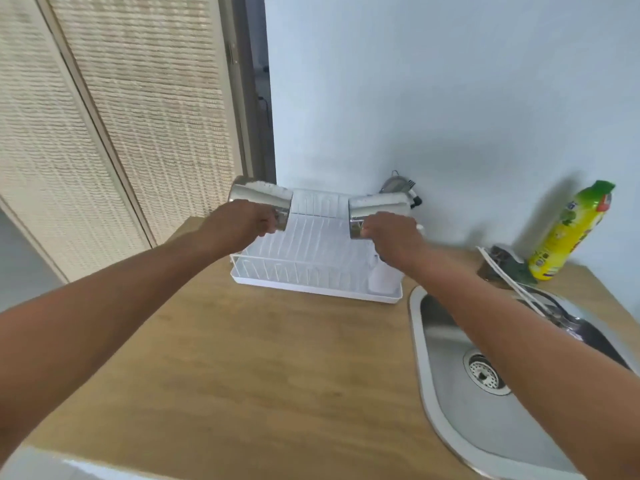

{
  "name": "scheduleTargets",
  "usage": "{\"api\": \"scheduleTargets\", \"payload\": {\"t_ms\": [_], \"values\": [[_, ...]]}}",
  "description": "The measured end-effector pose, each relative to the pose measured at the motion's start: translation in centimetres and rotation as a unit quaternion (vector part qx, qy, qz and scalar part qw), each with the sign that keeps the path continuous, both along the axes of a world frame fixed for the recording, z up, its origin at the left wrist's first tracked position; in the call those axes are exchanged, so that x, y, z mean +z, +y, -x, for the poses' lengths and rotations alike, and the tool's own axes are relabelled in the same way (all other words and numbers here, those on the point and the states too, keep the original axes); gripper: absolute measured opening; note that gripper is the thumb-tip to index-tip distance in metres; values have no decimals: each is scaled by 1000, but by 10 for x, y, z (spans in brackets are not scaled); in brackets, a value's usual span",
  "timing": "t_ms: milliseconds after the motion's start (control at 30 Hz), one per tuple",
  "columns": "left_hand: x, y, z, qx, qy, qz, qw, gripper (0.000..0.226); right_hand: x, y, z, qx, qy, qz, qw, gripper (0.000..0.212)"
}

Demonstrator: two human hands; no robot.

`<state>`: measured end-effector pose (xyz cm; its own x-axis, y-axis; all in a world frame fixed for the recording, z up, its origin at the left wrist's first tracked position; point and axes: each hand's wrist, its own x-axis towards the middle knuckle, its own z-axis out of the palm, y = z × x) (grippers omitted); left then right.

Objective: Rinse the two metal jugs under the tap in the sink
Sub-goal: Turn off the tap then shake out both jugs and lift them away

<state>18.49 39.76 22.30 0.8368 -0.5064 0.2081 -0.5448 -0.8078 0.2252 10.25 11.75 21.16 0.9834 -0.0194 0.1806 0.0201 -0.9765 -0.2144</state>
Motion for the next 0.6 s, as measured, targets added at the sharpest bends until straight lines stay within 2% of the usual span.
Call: {"api": "scheduleTargets", "payload": {"t_ms": [67,167,267,433,600], "values": [[-7,2,-28,-22,-28,-65,997,15,-6,11,-23,22,-2,148,989,34],[-22,1,-58,-88,-81,-172,978,19,-13,23,-45,53,13,228,972,33],[-28,-5,-70,-145,-149,-299,931,19,-20,36,-61,83,26,312,946,33],[-35,-23,-77,-191,-214,-409,866,27,-33,55,-81,111,28,405,907,32],[-46,-32,-87,-232,-220,-450,834,25,-52,63,-94,112,80,416,899,28]]}}
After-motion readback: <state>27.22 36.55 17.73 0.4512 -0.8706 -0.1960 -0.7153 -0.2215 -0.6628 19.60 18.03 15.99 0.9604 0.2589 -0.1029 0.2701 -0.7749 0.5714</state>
